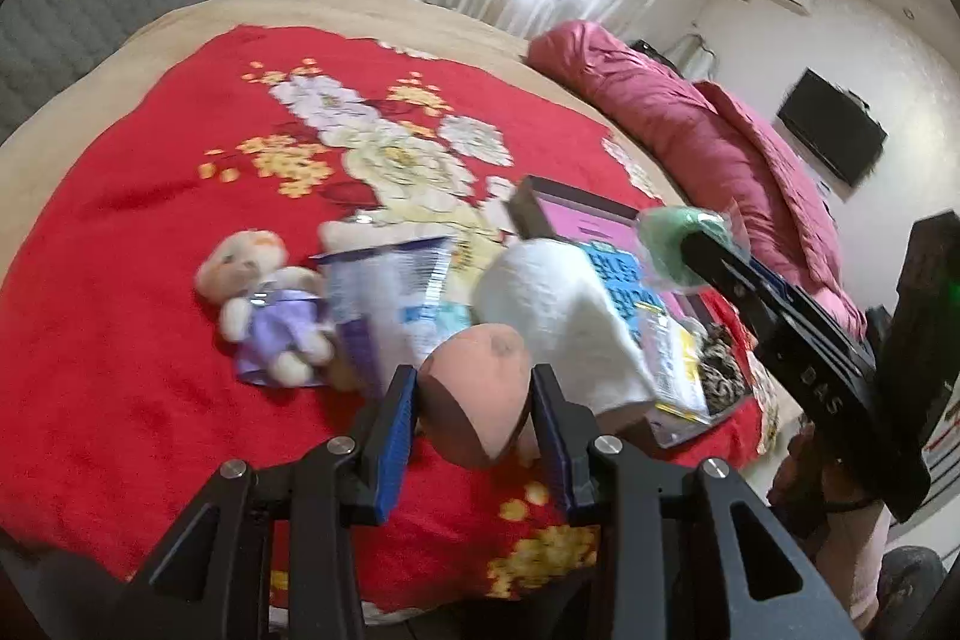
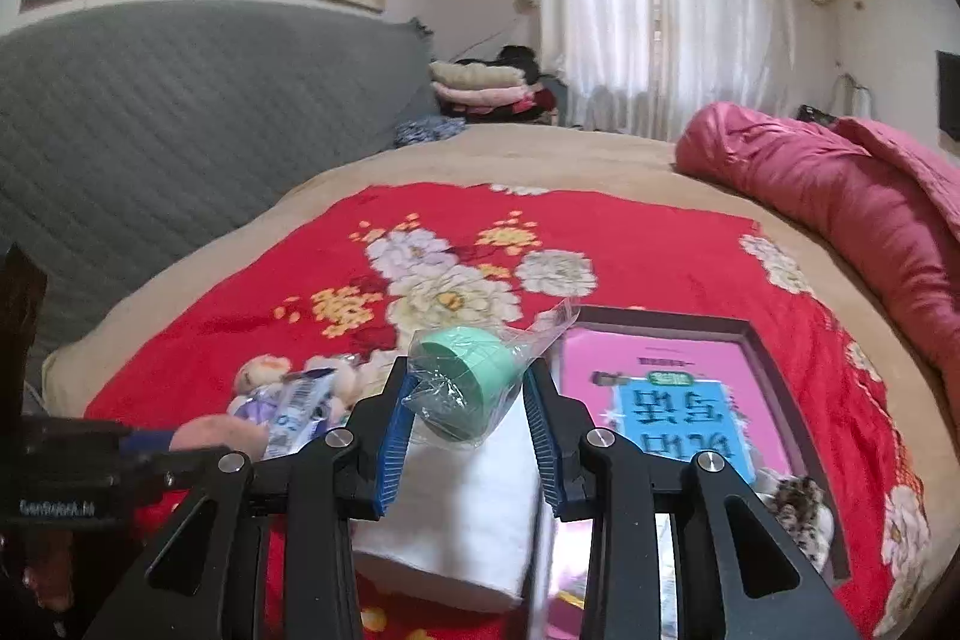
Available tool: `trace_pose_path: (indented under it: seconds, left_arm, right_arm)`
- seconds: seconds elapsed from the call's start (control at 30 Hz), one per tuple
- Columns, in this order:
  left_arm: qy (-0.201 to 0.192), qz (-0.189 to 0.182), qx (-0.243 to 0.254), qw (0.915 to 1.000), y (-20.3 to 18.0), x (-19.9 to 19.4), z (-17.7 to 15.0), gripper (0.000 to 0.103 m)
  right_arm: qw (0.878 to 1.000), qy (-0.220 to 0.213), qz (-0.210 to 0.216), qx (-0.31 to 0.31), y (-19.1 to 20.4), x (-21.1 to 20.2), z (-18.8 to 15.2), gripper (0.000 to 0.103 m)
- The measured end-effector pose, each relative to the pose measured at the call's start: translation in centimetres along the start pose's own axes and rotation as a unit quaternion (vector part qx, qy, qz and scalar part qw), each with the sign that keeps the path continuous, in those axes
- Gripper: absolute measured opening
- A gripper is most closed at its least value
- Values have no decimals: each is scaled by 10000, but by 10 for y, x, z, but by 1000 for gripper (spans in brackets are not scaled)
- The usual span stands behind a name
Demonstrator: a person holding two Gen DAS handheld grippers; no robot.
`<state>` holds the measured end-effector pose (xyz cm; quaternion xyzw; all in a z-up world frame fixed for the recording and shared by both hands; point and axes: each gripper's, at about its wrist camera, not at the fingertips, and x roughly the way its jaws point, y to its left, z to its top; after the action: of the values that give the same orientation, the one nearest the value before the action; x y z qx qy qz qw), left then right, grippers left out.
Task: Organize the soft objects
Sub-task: 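Carry both items to the pink tray and open the right tool onto it, then lower the pink makeup sponge onto the tray and open the left tool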
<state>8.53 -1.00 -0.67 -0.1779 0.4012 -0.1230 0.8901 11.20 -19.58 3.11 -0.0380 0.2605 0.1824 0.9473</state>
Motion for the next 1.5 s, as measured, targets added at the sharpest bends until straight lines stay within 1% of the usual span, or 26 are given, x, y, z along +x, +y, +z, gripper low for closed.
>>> trace_pose_path:
  seconds: [0.17, 0.27, 0.43, 0.63, 0.7, 0.77, 0.8, 0.97, 1.07, 1.17, 1.27, 1.4, 1.5]
  left_arm:
    - [128, -59, 291, 9995, -32, 9, -3, 38]
    - [129, -99, 426, 9990, -48, 11, -1, 38]
    - [208, -155, 626, 9977, -76, 21, 4, 38]
    - [438, -285, 1086, 9927, -123, 46, -2, 38]
    - [535, -281, 1231, 9906, -135, 55, -6, 38]
    - [686, -262, 1339, 9883, -147, 70, -11, 38]
    - [752, -253, 1359, 9875, -151, 77, -13, 38]
    - [916, -149, 1444, 9852, -162, 101, -16, 38]
    - [936, -75, 1381, 9860, -161, 110, -12, 38]
    - [987, -5, 1414, 9850, -162, 118, -8, 38]
    - [1056, 98, 1458, 9836, -165, 129, -5, 39]
    - [1053, 296, 1603, 9810, -171, 139, -1, 39]
    - [1073, 371, 1665, 9795, -174, 145, 1, 39]
  right_arm:
    - [9992, -146, -228, 308, -29, -17, -3, 37]
    - [9976, -236, -377, 536, -48, -26, -6, 37]
    - [9937, -279, -535, 942, -79, -36, -13, 37]
    - [9888, -352, -696, 1269, -108, -45, -20, 37]
    - [9884, -240, -760, 1290, -115, -42, -24, 37]
    - [9882, 30, -871, 1259, -122, -33, -31, 37]
    - [9875, 206, -874, 1293, -126, -27, -36, 37]
    - [9818, 651, -802, 1595, -146, -11, -56, 37]
    - [9802, 738, -837, 1634, -151, -7, -62, 37]
    - [9792, 752, -837, 1686, -154, -7, -64, 37]
    - [9795, 722, -853, 1678, -155, -8, -65, 43]
    - [9790, 752, -831, 1701, -155, -7, -65, 44]
    - [9792, 744, -840, 1692, -155, -7, -66, 49]
